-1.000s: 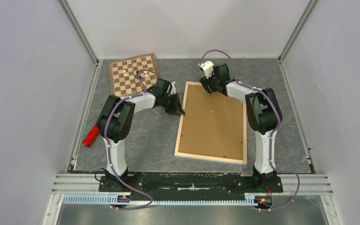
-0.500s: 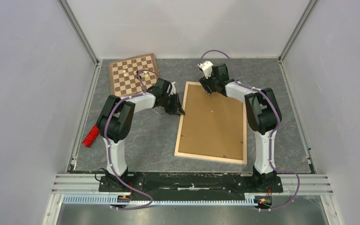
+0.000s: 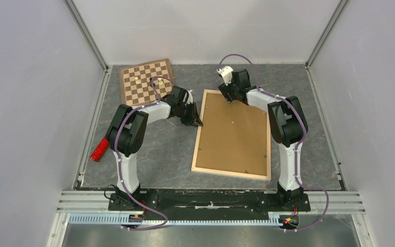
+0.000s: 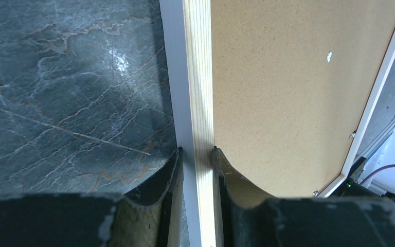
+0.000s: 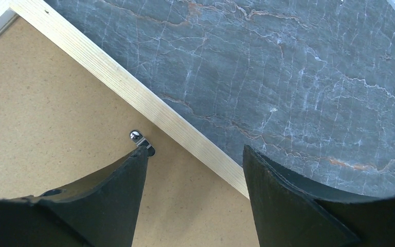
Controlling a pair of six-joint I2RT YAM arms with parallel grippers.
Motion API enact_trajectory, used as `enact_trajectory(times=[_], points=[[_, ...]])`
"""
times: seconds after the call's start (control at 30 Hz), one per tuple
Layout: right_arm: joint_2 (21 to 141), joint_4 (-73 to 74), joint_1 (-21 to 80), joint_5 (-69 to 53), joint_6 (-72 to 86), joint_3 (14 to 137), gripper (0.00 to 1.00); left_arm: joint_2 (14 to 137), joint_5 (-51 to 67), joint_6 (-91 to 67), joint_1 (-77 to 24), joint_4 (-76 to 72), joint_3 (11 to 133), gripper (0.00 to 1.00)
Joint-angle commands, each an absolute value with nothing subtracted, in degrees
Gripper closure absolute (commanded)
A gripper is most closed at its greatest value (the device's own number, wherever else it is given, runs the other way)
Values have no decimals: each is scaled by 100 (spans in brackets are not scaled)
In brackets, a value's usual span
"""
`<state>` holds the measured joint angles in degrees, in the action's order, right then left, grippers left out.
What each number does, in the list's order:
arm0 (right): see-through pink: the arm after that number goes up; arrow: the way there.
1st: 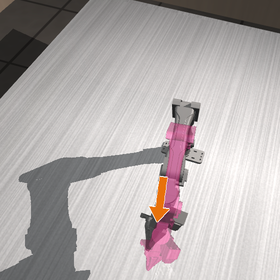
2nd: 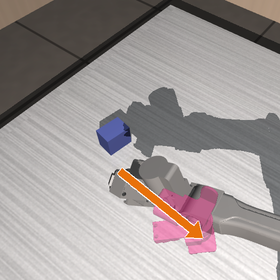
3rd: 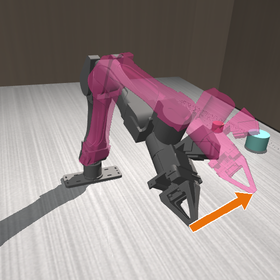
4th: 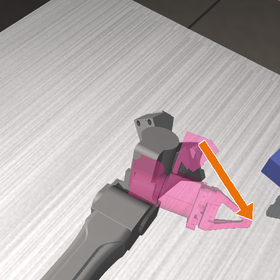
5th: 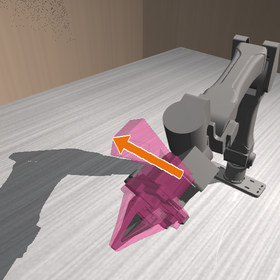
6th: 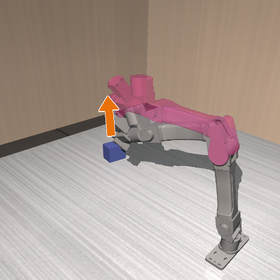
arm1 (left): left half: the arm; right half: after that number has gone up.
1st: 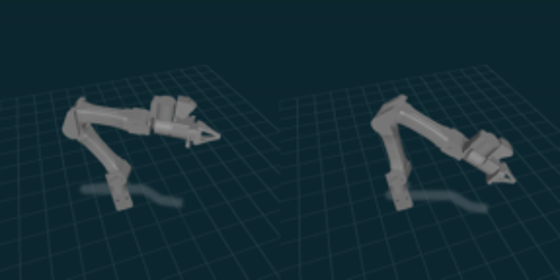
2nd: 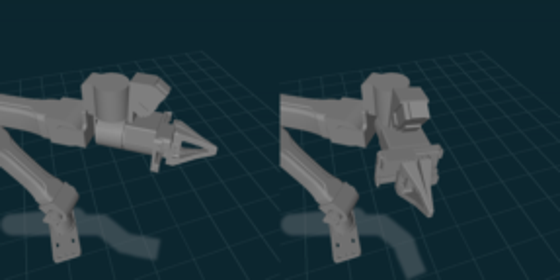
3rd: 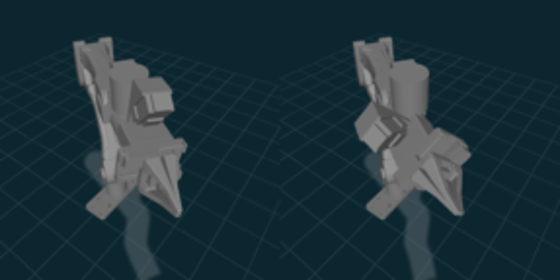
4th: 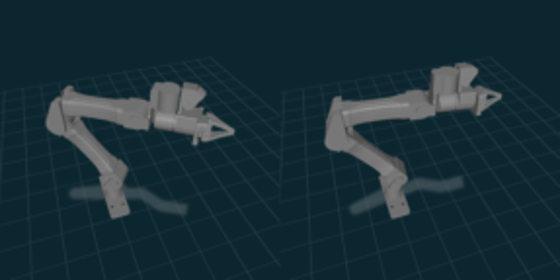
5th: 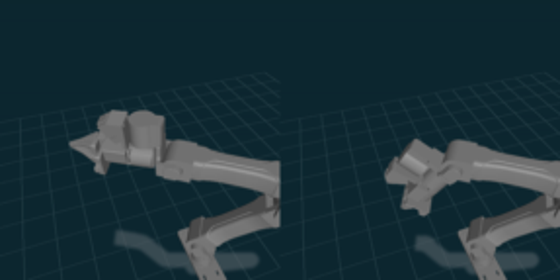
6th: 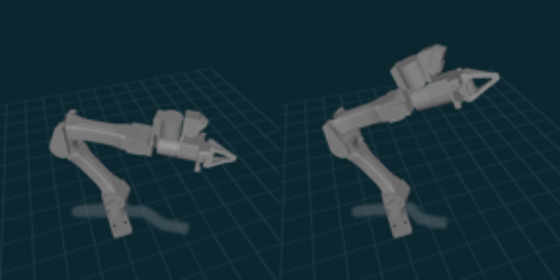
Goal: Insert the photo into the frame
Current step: Install the photo frame at the center of the board.
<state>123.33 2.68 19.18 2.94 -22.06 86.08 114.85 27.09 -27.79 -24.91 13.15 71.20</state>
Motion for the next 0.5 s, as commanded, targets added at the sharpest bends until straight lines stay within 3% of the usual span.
enact_trajectory(times=[0.0,0.47], points=[[12492,136,1916,493,-2215,8911,29,11893,2283,-2457,-2481,1872,6979,98],[12595,123,1920,519,-2167,9110,29,11916,2320,-2449,-2479,1885,6997,98]])
